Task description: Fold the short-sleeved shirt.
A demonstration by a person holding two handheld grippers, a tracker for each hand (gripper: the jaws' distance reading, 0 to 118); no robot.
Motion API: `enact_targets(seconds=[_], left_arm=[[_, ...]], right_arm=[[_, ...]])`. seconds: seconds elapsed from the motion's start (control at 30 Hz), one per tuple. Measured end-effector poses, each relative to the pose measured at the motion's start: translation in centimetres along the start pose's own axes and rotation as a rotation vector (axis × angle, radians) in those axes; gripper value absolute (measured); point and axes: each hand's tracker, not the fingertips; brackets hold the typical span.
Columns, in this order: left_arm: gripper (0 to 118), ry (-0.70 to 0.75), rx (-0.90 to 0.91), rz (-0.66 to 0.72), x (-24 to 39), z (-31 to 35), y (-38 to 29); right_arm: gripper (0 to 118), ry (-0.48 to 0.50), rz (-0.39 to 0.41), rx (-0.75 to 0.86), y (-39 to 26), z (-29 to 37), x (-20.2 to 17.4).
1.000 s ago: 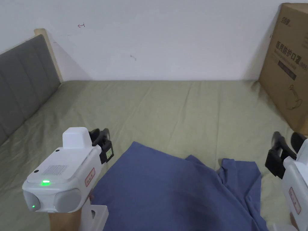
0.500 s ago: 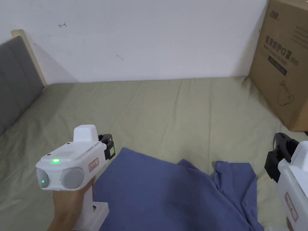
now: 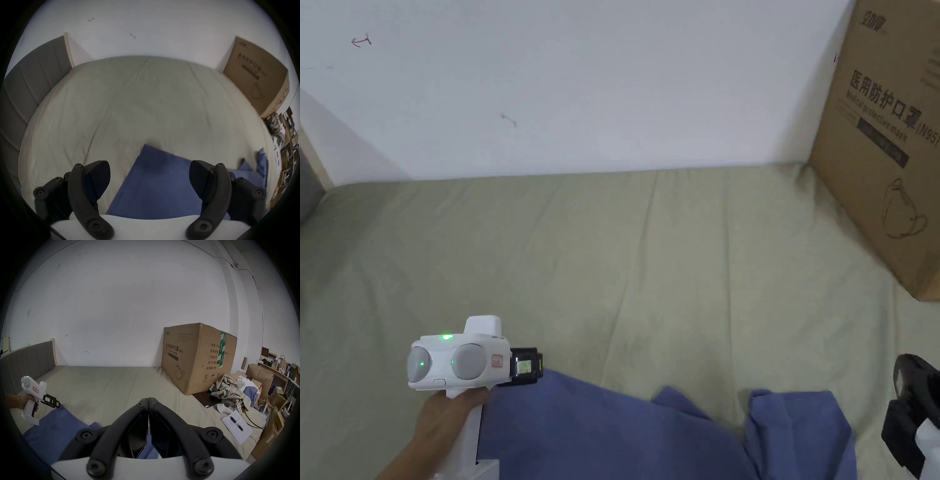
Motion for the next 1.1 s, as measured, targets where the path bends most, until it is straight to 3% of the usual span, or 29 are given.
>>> enact_targets(seconds=[0.07, 0.13, 0.27, 0.33, 0.37, 0.4, 0.5, 0.53, 0.57, 0.6, 0.63, 0.67, 0.8, 0.9, 1.0, 1.03, 1.07, 1.1], left_arm=[[103, 0.023, -0.045, -0.025, 0.3, -2.4, 0.2], [89, 0.034, -0.070, -0.050, 0.9, -3.5, -0.3], [84, 0.030, -0.079, -0.059, 1.2, -4.1, -0.8], [61, 0.006, -0.088, -0.065, 1.2, -3.4, -0.3], [39, 0.003, -0.076, -0.096, 1.3, -2.7, -0.4], [0, -0.030, -0.074, -0.095, 1.3, -2.0, -0.4], [0, -0.033, -0.034, -0.066, 1.4, 0.4, -0.4], [0, -0.041, 0.002, -0.054, 1.5, 1.5, -0.5], [0, -0.054, 0.033, -0.044, 1.4, 2.8, -0.4], [0, -0.071, 0.053, -0.041, 1.3, 4.1, -0.5], [0, -0.083, 0.073, -0.036, 1.1, 5.4, -0.5], [0, -0.097, 0.090, -0.034, 1.4, 7.2, -0.6], [0, -0.125, 0.128, -0.051, 1.8, 12.2, -1.4], [0, -0.129, 0.139, -0.062, 2.0, 14.3, -2.1], [0, -0.122, 0.138, -0.065, 2.0, 15.2, -2.8], [0, -0.120, 0.137, -0.062, 1.8, 15.1, -2.9], [0, -0.120, 0.136, -0.059, 1.5, 14.9, -3.0], [0, -0.118, 0.135, -0.056, 1.3, 15.1, -3.3]], right_arm=[[0, -0.011, 0.006, -0.022, -0.8, -0.9, 0.2], [0, -0.019, 0.004, -0.044, -1.5, -1.5, 0.4], [0, -0.035, 0.004, -0.095, -2.8, -1.7, 1.0], [0, -0.038, -0.017, -0.122, -3.1, -1.6, 1.4], [0, -0.036, -0.031, -0.140, -3.2, -1.6, 1.6], [0, -0.037, -0.046, -0.168, -3.4, -1.8, 1.8], [4, -0.022, -0.104, -0.281, -4.7, -3.0, 2.7], [14, -0.013, -0.113, -0.329, -5.2, -3.5, 2.8], [35, -0.006, -0.115, -0.388, -6.0, -4.2, 3.2], [72, 0.007, -0.124, -0.433, -6.9, -5.0, 3.3], [96, 0.025, -0.115, -0.495, -7.8, -5.7, 3.4], [106, 0.025, -0.114, -0.550, -8.8, -6.4, 3.3], [103, 0.025, -0.089, -0.696, -12.5, -9.1, 2.8], [96, 0.026, -0.146, -0.775, -14.8, -10.8, 2.5], [61, 0.050, -0.153, -0.818, -16.4, -11.7, 2.1], [59, 0.054, -0.159, -0.817, -16.6, -11.7, 2.0], [45, 0.039, -0.153, -0.797, -16.3, -11.3, 1.8], [7, 0.044, -0.146, -0.783, -16.7, -11.6, 2.3]])
